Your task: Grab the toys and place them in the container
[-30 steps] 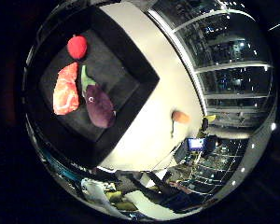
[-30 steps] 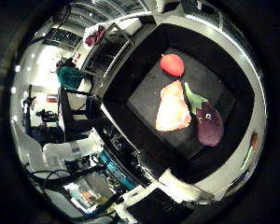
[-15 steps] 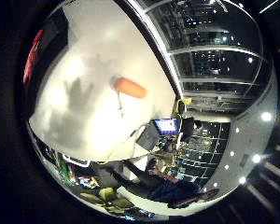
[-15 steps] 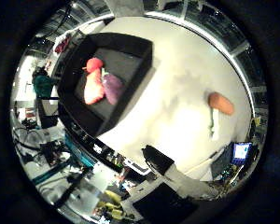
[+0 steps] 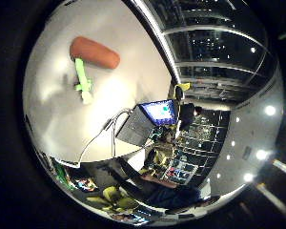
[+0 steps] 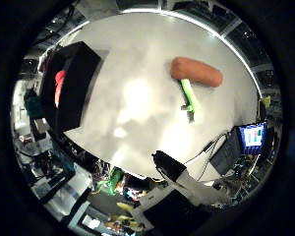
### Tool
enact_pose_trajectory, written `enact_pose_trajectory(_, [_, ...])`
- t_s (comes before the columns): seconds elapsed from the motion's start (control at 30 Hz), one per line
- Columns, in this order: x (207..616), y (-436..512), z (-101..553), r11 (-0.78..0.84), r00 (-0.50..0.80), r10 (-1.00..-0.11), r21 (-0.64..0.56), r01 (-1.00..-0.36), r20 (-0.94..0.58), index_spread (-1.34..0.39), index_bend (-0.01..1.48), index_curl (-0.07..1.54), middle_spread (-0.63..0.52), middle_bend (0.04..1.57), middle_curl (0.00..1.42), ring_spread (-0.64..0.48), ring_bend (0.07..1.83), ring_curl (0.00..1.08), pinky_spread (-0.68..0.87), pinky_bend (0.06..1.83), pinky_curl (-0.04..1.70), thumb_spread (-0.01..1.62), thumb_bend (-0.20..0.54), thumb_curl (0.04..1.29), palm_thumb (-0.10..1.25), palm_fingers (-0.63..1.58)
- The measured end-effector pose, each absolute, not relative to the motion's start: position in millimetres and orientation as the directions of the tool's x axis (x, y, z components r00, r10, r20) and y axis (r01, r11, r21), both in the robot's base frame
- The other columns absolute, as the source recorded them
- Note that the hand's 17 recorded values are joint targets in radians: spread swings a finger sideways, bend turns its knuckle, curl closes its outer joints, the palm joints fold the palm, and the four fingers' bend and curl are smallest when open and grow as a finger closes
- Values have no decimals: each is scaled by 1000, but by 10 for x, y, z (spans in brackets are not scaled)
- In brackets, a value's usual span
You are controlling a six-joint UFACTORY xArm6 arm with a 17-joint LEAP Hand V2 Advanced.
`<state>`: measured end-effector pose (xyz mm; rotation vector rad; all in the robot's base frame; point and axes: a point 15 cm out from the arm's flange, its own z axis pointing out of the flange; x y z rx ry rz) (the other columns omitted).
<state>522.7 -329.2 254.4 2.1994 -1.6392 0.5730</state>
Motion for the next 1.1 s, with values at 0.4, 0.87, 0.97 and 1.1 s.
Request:
enact_pose_trajectory(0.4, [5754, -3558, 2071, -211, 214, -843, 63, -976, 494, -383, 142, 225, 68, 192, 331, 148, 291, 269, 345, 444, 313, 886, -34, 322, 591, -20])
enact_pose_trajectory(0.87, [6045, -3526, 1300, -204, 183, -862, 8, -979, 473, -346, 145, 221, 92, 196, 323, 155, 284, 269, 342, 435, 315, 873, -34, 318, 568, -14])
enact_pose_trajectory(0.97, [6141, -3501, 1229, -208, 170, -863, -29, -978, 476, -342, 143, 220, 96, 201, 326, 156, 287, 270, 346, 436, 315, 876, -31, 318, 574, -8])
enact_pose_trajectory(1.1, [6245, -3466, 1111, -218, 161, -865, -67, -974, 476, -320, 134, 215, 98, 239, 337, 156, 309, 274, 350, 432, 312, 876, -31, 320, 579, 25])
